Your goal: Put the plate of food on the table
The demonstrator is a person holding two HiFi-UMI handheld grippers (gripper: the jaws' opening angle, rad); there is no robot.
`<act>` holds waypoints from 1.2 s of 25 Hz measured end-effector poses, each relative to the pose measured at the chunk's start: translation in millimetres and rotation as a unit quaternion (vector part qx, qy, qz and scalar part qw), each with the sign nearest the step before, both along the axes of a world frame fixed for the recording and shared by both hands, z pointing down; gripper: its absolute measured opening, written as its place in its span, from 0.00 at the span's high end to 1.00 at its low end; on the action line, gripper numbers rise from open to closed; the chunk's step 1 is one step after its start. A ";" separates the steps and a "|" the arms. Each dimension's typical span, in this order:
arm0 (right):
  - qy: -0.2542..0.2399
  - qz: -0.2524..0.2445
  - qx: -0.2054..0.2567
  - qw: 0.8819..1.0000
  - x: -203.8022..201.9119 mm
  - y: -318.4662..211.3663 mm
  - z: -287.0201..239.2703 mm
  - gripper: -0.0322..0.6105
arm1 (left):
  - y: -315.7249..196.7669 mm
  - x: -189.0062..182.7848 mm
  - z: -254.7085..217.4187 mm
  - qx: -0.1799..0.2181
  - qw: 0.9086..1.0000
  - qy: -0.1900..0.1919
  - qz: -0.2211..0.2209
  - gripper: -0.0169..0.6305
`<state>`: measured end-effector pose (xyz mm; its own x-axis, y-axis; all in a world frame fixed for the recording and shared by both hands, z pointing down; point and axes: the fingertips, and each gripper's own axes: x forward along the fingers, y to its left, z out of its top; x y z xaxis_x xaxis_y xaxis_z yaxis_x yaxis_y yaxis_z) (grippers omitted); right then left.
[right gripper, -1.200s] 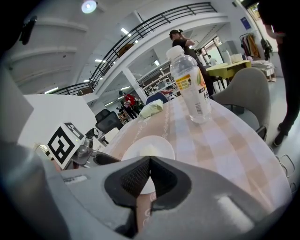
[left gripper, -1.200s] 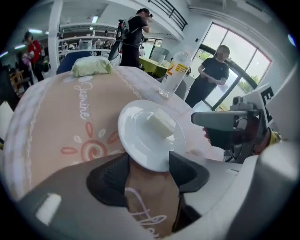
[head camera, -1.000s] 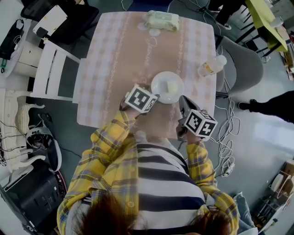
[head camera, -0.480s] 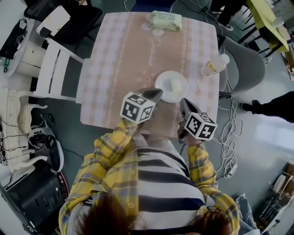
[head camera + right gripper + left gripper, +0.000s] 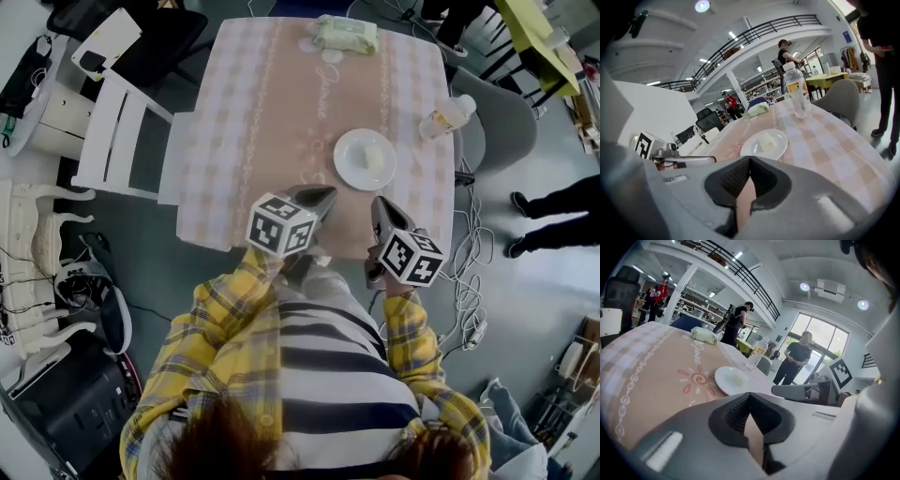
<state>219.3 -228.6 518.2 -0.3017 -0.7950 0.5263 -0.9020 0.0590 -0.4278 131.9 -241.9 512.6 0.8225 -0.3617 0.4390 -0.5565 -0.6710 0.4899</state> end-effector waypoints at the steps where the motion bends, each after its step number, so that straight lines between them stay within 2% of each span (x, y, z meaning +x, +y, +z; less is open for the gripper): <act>1: 0.000 0.001 0.005 1.000 -6.5 3.6 -3.3 0.95 | 4.1 -6.1 -2.2 0.001 1.000 0.003 -0.001 0.97; 6: 0.005 0.012 0.025 1.000 -30.2 17.2 -12.6 0.95 | 20.0 -31.3 -8.8 0.009 1.000 0.021 -0.005 0.97; 13: 0.009 0.023 0.047 0.999 -65.5 68.9 -33.9 0.95 | 67.9 -62.2 -30.4 0.031 0.999 0.043 -0.005 0.97; 20: 0.021 0.028 0.058 0.998 -86.8 97.7 -41.2 0.95 | 94.6 -77.2 -42.4 0.054 0.997 0.059 0.001 0.97; 30: 0.024 0.045 0.075 0.996 -104.3 133.1 -50.3 0.95 | 122.9 -87.7 -50.5 0.065 0.995 0.075 0.013 0.97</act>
<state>115.0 -95.5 467.9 -0.2040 -0.8883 0.4115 -0.9255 0.0380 -0.3768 44.1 -119.0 462.1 0.8850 -0.3847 0.2623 -0.4654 -0.7476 0.4737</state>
